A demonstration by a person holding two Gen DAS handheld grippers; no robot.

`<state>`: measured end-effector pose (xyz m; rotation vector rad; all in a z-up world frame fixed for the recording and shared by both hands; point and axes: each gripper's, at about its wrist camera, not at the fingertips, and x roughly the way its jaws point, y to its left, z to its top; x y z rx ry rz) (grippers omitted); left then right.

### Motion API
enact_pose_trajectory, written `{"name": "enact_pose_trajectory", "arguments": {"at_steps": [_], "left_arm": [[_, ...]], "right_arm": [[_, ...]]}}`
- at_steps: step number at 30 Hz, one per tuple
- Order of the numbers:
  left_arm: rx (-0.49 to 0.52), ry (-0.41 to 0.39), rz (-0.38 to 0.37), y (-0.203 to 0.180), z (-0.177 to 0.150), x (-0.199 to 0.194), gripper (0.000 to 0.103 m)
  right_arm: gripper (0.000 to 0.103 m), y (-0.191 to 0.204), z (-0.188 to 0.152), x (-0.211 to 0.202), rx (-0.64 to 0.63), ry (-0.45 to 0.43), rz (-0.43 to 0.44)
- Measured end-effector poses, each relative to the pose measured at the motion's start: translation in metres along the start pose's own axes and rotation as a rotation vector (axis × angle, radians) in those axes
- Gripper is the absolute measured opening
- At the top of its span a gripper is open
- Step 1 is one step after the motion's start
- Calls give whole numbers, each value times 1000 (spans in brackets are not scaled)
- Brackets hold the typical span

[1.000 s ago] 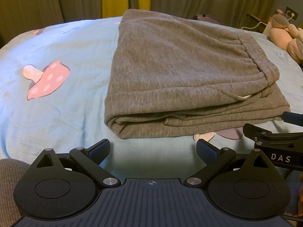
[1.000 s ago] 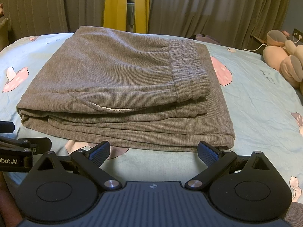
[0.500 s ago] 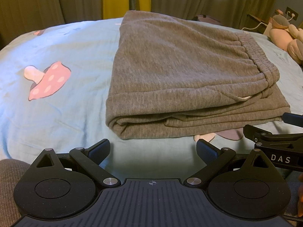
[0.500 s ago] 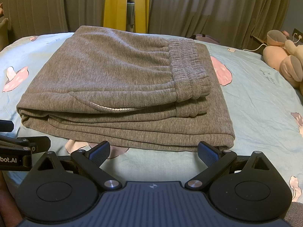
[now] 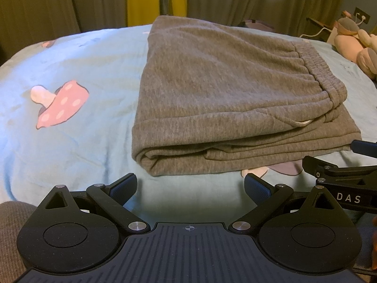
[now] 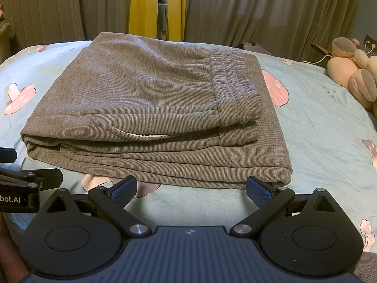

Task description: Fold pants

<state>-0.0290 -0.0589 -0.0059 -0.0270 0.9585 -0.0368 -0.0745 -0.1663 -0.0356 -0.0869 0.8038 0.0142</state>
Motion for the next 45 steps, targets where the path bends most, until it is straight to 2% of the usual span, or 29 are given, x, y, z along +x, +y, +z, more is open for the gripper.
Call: {"name": "enact_pose_trajectory", "arguments": {"at_steps": [45], "left_arm": [[-4, 10, 2, 0, -1, 3, 101]], "right_arm": [[99, 1, -1, 1, -10, 8, 2]]}}
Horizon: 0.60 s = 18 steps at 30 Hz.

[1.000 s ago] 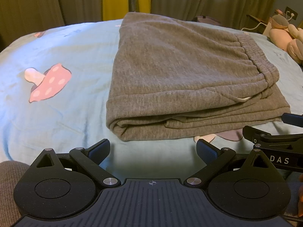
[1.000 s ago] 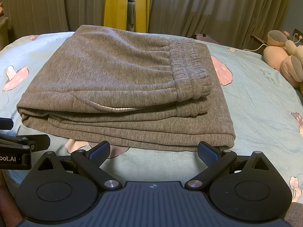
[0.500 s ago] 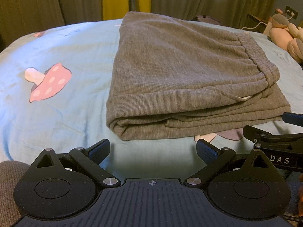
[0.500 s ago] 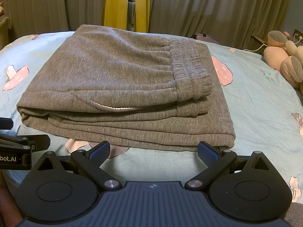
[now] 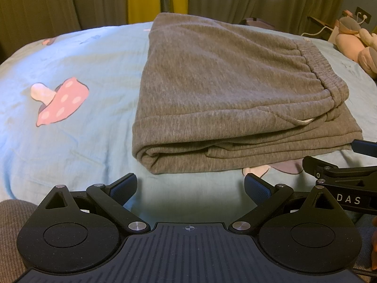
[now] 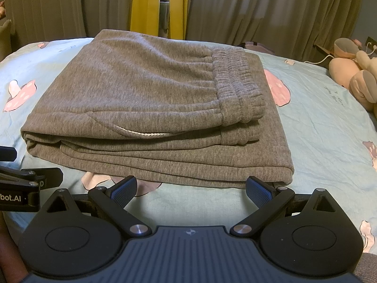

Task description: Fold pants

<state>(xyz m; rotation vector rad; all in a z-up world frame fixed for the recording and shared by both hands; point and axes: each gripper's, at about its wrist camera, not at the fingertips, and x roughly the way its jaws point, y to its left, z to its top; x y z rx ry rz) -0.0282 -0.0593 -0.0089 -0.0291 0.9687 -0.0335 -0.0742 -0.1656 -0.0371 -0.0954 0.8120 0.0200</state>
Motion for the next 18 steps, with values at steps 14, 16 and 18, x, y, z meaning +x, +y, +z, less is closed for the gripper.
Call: {"name": "enact_pose_trajectory", "arguments": {"at_steps": [14, 16, 18], "left_arm": [[3, 7, 3, 0, 0, 2, 101], [4, 7, 4, 0, 0, 2, 101], [5, 7, 3, 1, 0, 3, 101]], "right_arm": [[99, 0, 0, 0, 0, 0, 0], [99, 0, 0, -1, 0, 0, 0], [99, 0, 0, 0, 0, 1, 0]]}}
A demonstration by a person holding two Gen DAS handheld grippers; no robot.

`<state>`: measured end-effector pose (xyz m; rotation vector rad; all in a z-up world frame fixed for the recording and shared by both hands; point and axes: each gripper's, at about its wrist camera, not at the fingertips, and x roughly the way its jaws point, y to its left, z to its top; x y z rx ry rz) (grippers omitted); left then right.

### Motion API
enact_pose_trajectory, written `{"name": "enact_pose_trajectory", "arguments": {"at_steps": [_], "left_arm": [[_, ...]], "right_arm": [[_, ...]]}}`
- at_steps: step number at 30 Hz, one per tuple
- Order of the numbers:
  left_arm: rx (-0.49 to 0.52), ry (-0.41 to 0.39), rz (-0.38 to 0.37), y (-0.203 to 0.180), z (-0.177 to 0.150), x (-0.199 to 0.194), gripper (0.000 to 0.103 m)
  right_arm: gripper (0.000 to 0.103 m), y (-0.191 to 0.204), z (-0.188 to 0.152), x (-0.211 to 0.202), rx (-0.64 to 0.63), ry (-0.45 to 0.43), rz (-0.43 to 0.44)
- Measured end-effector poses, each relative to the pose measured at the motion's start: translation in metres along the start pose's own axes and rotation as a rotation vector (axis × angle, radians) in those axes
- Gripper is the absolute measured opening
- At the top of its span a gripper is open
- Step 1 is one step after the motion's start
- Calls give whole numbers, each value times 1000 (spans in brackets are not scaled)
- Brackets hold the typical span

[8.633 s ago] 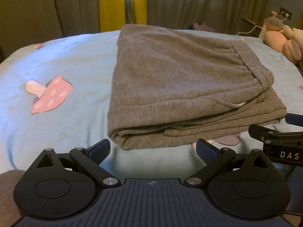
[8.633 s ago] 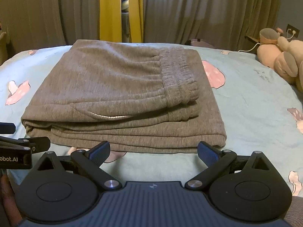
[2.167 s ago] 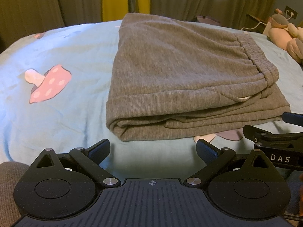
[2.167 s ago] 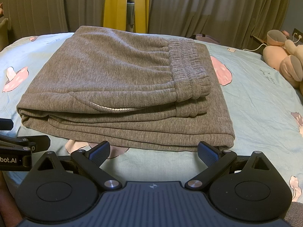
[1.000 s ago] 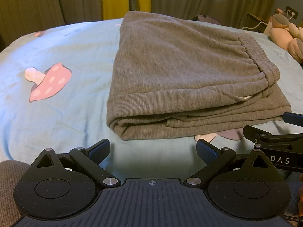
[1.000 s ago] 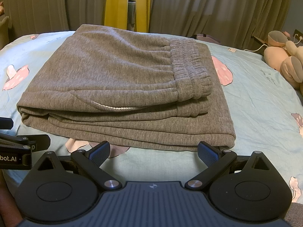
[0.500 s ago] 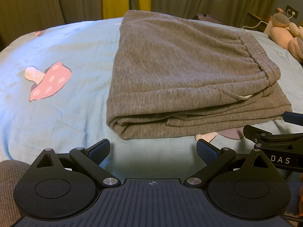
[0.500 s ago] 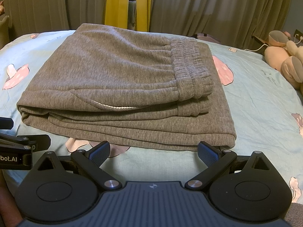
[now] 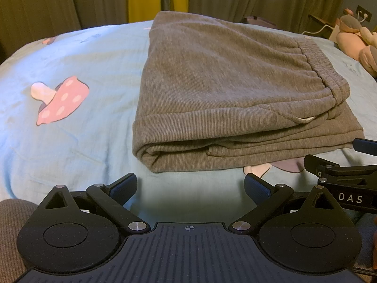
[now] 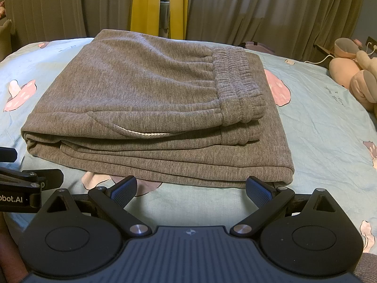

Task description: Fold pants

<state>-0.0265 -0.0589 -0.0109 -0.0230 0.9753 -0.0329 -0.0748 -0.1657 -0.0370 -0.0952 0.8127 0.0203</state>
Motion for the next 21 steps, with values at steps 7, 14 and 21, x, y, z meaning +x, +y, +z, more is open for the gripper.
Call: {"name": "enact_pose_trajectory", "arguments": {"at_steps": [7, 14, 21], "left_arm": [[-2, 3, 1, 0, 0, 1, 101], [-11, -31, -6, 2, -3, -3, 101], [-52, -38, -1, 8, -1, -4, 101]], "right_arm": [[99, 0, 0, 0, -1, 0, 0], [99, 0, 0, 0, -1, 0, -1], [99, 0, -1, -1, -2, 0, -2]]}}
